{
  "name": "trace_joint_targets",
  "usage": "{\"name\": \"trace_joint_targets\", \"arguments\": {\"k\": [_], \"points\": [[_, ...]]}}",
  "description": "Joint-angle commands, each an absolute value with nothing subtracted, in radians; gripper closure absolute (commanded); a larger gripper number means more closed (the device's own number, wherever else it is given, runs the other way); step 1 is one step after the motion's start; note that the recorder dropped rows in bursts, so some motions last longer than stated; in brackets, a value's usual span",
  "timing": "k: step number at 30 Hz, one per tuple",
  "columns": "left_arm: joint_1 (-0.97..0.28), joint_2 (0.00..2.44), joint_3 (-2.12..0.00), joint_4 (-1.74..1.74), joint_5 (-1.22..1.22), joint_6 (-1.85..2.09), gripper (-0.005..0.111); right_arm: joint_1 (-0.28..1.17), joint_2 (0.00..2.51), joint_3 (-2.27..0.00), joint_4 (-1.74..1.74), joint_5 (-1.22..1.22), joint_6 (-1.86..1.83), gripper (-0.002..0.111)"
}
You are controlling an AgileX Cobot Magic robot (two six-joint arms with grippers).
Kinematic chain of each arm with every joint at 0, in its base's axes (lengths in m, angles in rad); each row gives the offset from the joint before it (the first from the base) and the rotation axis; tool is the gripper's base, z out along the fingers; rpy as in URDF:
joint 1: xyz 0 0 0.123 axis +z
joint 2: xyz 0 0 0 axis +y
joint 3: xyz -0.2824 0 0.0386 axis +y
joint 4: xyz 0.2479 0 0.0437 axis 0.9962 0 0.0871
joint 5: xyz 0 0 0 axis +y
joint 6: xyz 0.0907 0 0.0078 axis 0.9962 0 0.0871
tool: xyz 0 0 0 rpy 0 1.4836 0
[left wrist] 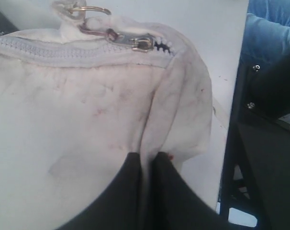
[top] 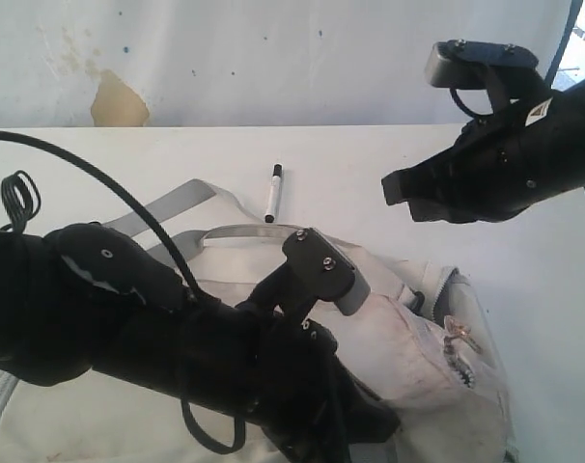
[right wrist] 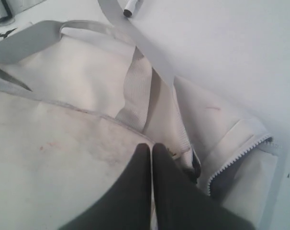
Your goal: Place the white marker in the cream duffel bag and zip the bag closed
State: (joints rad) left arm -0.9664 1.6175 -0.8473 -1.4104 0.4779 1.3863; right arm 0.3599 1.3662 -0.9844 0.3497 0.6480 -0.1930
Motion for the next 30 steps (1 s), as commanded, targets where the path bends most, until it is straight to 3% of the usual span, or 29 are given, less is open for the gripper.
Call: {"name": "trace_joint_targets", "arguments": {"k": [1, 6, 9, 13, 15, 21, 30], "points": [[-0.970, 1.617, -0.851, -1.365, 0.435, 1.383, 0.107, 0.357, 1.389, -0.997, 0.345, 0.775, -0.169, 0.108], [-0.970, 1.617, -0.851, -1.344, 0.387, 1.383, 0.107, 0.357, 1.387, -1.032, 0.339, 0.988, -0.153, 0.106], [-0.970, 1.617, -0.851, -1.336, 0.404, 1.388, 0.107, 0.357, 1.387, -1.033, 0.339, 1.024, -0.135, 0.094], [-0.970, 1.617, -0.851, -1.314, 0.404, 1.388, 0.107, 0.357, 1.387, -1.033, 0.327, 1.043, -0.052, 0.068], [-0.970, 1.617, -0.851, -1.314, 0.410, 1.388, 0.107, 0.357, 1.387, -1.033, 0.305, 1.033, -0.013, 0.062], [-0.970, 1.617, -0.851, -1.314, 0.416, 1.388, 0.107, 0.357, 1.424, -1.033, 0.204, 1.032, 0.215, 0.062], [-0.970, 1.617, -0.851, -1.314, 0.419, 1.388, 0.107, 0.359, 1.503, -1.033, 0.246, 1.051, 0.220, 0.062]]}}
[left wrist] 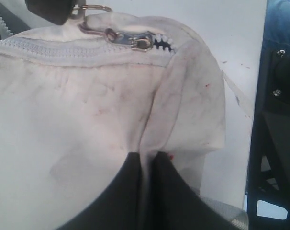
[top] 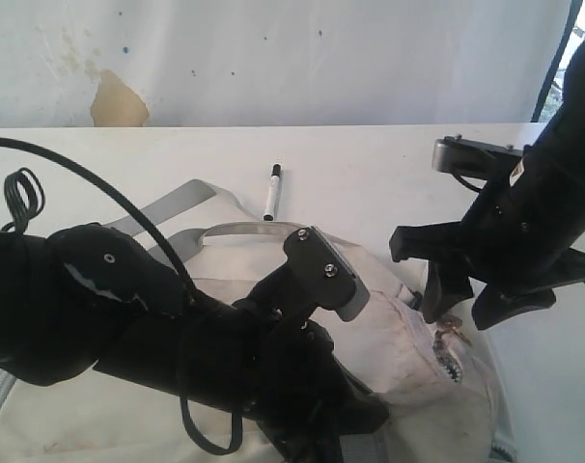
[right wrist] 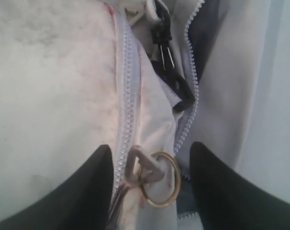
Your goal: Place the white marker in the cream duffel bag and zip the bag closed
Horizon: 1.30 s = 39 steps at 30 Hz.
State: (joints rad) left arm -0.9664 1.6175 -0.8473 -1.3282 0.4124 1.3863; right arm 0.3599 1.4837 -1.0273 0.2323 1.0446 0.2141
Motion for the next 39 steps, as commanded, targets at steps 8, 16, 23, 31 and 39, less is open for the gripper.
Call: {"name": "trace_joint_targets", "arguments": {"k": [8, 16, 23, 31, 39], "points": [[-0.970, 1.617, -0.851, -1.314, 0.419, 1.388, 0.107, 0.359, 1.511, -1.033, 0.267, 1.066, 0.193, 0.086], [-0.970, 1.617, -0.851, -1.314, 0.429, 1.388, 0.107, 0.359, 1.511, -1.034, 0.253, 0.999, 0.110, 0.108], [-0.970, 1.617, -0.851, -1.307, 0.474, 1.388, 0.107, 0.359, 1.509, -1.034, 0.250, 0.808, 0.087, 0.108], [-0.970, 1.617, -0.851, -1.307, 0.531, 1.388, 0.107, 0.359, 1.509, -1.034, 0.250, 0.607, 0.065, 0.108], [-0.970, 1.617, -0.851, -1.307, 0.554, 1.388, 0.107, 0.357, 1.534, -1.034, 0.185, 0.415, 0.063, 0.108]]}}
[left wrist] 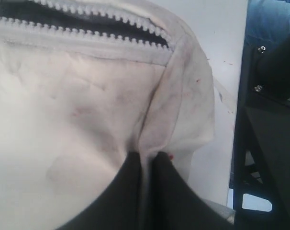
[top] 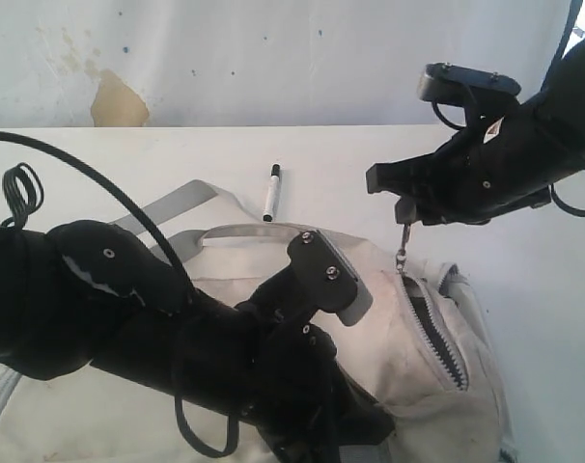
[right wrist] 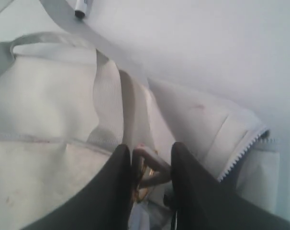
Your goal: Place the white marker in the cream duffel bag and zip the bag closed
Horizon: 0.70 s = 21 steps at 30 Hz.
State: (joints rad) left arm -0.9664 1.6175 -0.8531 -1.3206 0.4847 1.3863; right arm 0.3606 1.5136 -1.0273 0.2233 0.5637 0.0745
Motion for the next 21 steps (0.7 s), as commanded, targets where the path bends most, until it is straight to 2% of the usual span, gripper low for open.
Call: {"name": "trace_joint_targets", "arguments": {"k": [1, 9, 14, 18, 19, 21], "points": [[-0.970, 1.617, -0.851, -1.307, 0.559, 1.388, 0.107, 0.357, 1.546, -1.034, 0.181, 0.380, 0.063, 0.108], [-0.970, 1.617, -0.851, -1.307, 0.574, 1.384, 0.107, 0.357, 1.712, -1.094, 0.179, 0.109, 0.058, 0.108], [-0.970, 1.617, -0.851, -1.307, 0.570, 1.384, 0.107, 0.357, 1.816, -1.187, 0.183, 0.141, 0.048, 0.108], [-0.970, 1.617, -0.851, -1.307, 0.482, 1.336, 0.107, 0.357, 1.815, -1.204, 0.185, 0.309, 0.048, 0.107], [-0.968, 1.617, -0.851, -1.305, 0.457, 1.278, 0.106, 0.357, 1.804, -1.212, 0.185, 0.366, 0.048, 0.103], [-0.968, 1.617, -0.851, -1.295, 0.418, 1.265, 0.094, 0.357, 1.782, -1.226, 0.185, 0.478, 0.048, 0.084]]}}
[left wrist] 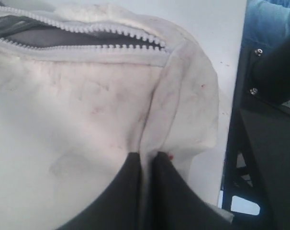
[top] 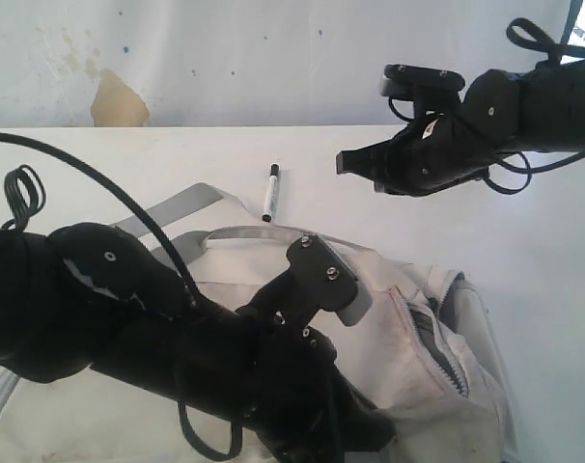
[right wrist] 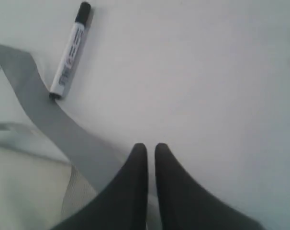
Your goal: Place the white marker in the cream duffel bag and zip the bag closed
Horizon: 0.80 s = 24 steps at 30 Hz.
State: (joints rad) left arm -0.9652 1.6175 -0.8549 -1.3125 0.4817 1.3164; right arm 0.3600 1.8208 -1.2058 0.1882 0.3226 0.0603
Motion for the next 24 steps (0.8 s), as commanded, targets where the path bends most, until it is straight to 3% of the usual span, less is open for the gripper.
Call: {"name": "trace_joint_targets", "arguments": {"k": [1, 4, 6, 8, 17, 24], "points": [[-0.968, 1.617, -0.851, -1.299, 0.413, 1.263, 0.081, 0.357, 1.767, -1.226, 0.185, 0.518, 0.048, 0.074], [-0.968, 1.617, -0.851, -1.308, 0.413, 1.253, 0.055, 0.357, 1.731, -1.226, 0.185, 0.593, 0.047, 0.062], [-0.968, 1.615, -0.851, -1.314, 0.419, 1.244, 0.038, 0.357, 1.705, -1.226, 0.185, 0.666, 0.047, 0.061], [-0.968, 1.602, -0.851, -1.309, 0.416, 1.192, 0.028, 0.357, 1.680, -1.226, 0.178, 0.739, 0.047, 0.061], [-0.888, 1.453, -0.851, -1.307, 0.358, 1.091, 0.027, 0.357, 1.617, -1.226, 0.085, 1.004, 0.042, 0.060], [-0.773, 1.452, -0.847, -1.292, 0.265, 1.071, 0.027, 0.357, 1.617, -1.196, 0.085, 1.029, 0.018, 0.061]]}}
